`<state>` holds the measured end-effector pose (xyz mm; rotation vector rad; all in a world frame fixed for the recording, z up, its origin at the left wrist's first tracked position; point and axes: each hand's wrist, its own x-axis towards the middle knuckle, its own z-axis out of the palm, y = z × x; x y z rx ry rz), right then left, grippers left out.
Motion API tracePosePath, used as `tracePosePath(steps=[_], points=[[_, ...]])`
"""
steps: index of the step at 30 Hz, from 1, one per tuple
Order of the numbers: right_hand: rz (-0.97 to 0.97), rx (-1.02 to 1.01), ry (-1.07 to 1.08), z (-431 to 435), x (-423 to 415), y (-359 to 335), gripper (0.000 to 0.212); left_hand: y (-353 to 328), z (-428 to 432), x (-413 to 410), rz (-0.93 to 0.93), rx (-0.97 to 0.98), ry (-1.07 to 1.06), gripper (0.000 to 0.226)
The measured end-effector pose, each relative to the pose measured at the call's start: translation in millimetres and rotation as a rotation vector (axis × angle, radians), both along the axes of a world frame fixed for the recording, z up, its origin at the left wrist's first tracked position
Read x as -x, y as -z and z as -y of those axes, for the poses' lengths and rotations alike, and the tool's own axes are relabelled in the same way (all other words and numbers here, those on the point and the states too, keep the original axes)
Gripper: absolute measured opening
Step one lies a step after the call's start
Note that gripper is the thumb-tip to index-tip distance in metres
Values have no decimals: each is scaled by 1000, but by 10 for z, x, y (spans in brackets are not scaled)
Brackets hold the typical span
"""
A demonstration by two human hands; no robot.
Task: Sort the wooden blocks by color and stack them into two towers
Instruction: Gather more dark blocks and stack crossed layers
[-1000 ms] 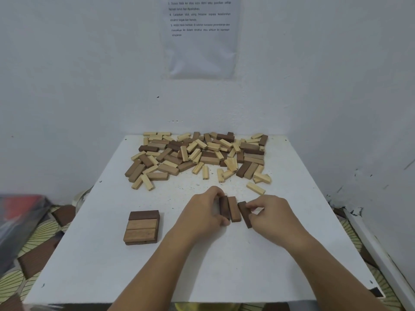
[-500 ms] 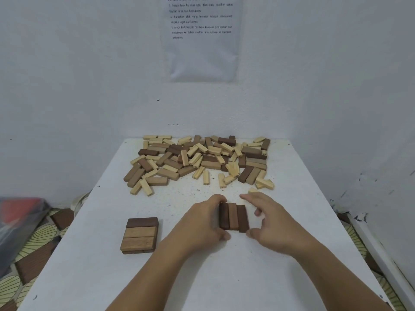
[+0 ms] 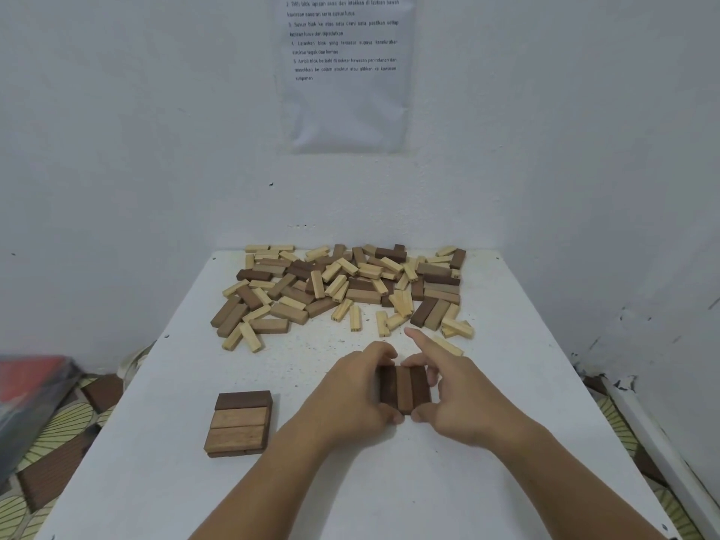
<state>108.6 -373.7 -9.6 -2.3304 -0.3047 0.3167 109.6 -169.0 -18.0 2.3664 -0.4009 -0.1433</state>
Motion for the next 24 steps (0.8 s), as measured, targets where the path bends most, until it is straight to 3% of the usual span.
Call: tracePosePath(steps=[18,24], points=[[83,8,-47,-104,217,73,98,34,-119,297,-8,59,-23,72],[102,6,-59,-106,202,101,98,34,-117,324,-14,73,-30,81]])
